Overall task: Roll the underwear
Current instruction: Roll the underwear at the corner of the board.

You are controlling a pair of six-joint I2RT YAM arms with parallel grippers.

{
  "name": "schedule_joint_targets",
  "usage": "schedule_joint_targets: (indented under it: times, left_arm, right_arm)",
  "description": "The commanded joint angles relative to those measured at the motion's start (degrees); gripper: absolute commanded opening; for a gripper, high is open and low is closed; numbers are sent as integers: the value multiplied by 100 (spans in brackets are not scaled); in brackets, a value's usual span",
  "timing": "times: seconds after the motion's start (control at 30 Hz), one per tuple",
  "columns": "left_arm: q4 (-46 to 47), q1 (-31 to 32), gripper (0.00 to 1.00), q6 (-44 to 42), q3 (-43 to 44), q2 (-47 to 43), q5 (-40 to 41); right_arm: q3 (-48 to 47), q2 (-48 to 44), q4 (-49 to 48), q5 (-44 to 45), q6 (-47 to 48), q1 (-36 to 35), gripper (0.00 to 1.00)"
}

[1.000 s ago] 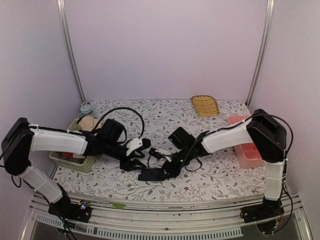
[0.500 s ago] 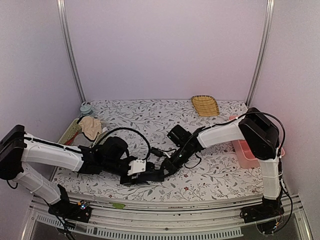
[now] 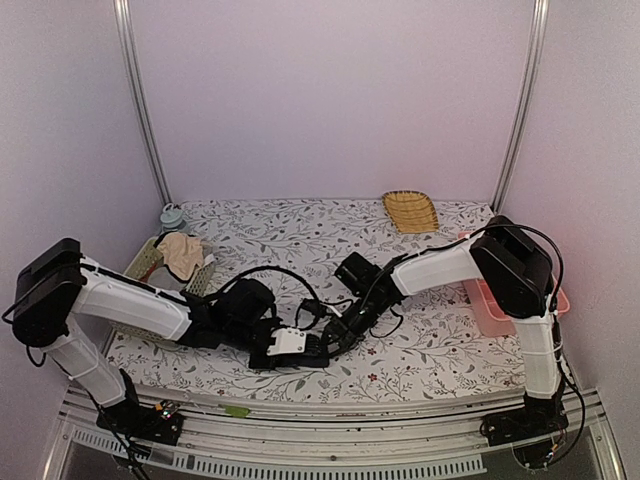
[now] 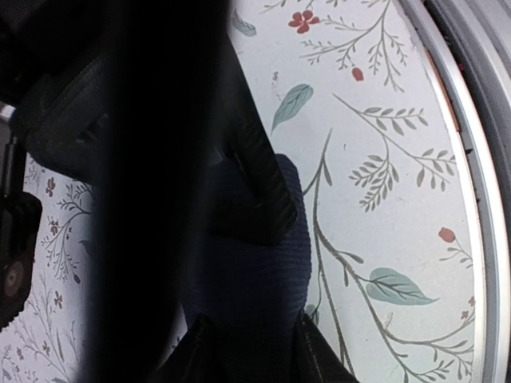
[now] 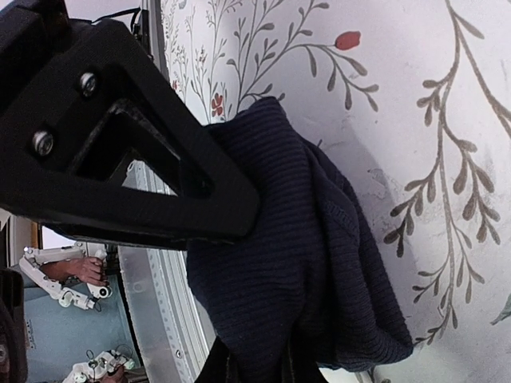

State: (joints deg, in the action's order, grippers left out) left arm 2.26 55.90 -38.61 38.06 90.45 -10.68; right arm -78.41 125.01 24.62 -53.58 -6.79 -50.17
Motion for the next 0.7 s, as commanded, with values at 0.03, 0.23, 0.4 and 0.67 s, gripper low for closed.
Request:
schedule_joint_targets:
  times: [0.03,0.23,0.4,0.67]
  left_arm:
    - [-698,83,19,-138,311,331,-93]
    - [-1309,77,6,116,466,440,-343]
    - [-1651,-20,5,252,609,579,-704]
    - [-2374,-329,4,334,1238,1147,-1343]
  right_arm:
    - [311,139,517,579,-119,8,0]
    - [1300,-1040,-971,1134,-457,341,34]
    - [2534,-2681,-2322,2162,-731,484,55]
    - [3411,-4007,-2343,3652,-206,-418,66]
